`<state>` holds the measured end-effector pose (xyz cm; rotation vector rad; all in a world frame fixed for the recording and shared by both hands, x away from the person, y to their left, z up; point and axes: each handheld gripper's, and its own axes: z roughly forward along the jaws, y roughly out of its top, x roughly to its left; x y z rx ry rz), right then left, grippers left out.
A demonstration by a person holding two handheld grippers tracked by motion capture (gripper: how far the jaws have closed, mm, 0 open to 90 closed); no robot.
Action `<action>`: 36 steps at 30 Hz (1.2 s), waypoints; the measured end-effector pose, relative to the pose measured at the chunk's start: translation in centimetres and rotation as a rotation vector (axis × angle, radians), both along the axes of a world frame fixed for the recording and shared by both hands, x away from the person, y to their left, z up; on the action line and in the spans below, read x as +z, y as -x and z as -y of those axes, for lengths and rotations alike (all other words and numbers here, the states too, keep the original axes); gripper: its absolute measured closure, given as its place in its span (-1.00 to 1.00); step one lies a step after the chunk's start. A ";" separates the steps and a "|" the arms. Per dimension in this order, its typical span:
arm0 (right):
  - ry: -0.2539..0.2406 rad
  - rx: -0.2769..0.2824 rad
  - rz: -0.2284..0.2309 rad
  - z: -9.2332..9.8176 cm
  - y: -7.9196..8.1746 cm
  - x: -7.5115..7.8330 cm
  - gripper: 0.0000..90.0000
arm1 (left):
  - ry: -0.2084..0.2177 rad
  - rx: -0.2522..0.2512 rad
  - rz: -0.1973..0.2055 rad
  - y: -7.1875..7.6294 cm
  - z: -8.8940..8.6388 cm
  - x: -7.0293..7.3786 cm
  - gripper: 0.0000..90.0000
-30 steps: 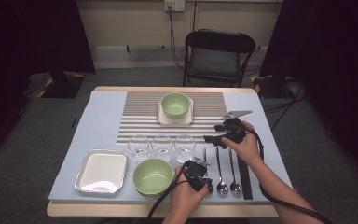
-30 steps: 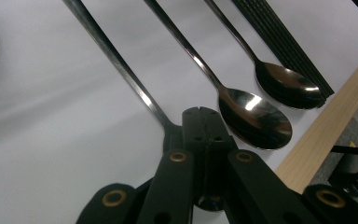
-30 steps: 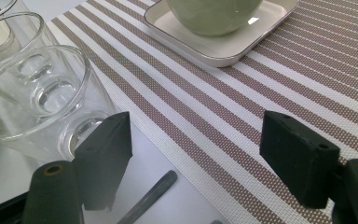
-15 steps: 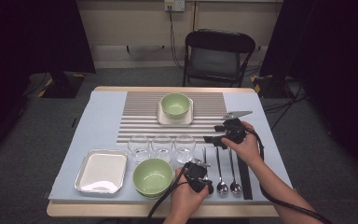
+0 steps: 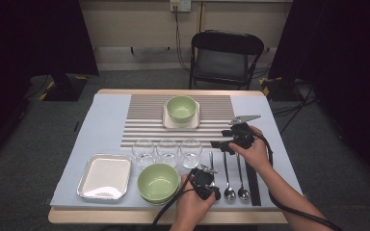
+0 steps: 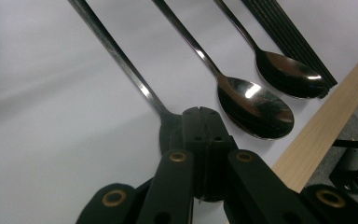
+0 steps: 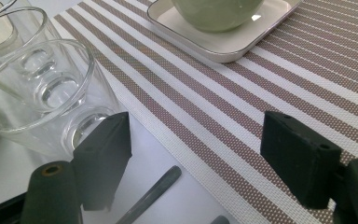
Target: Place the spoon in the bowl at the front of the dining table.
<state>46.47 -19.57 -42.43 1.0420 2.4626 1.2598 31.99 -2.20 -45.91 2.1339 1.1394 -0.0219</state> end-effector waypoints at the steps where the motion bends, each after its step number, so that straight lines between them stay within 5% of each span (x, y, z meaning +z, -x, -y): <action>1: -0.001 0.000 0.000 0.0 0.0 0.0 -0.47 | -0.005 -0.005 0.002 0.0 0.0 0.0 1.00; 36: 0.000 0.019 -0.007 -0.4 0.5 -0.5 -0.46 | -0.005 -0.001 0.016 0.6 -0.2 -0.2 1.00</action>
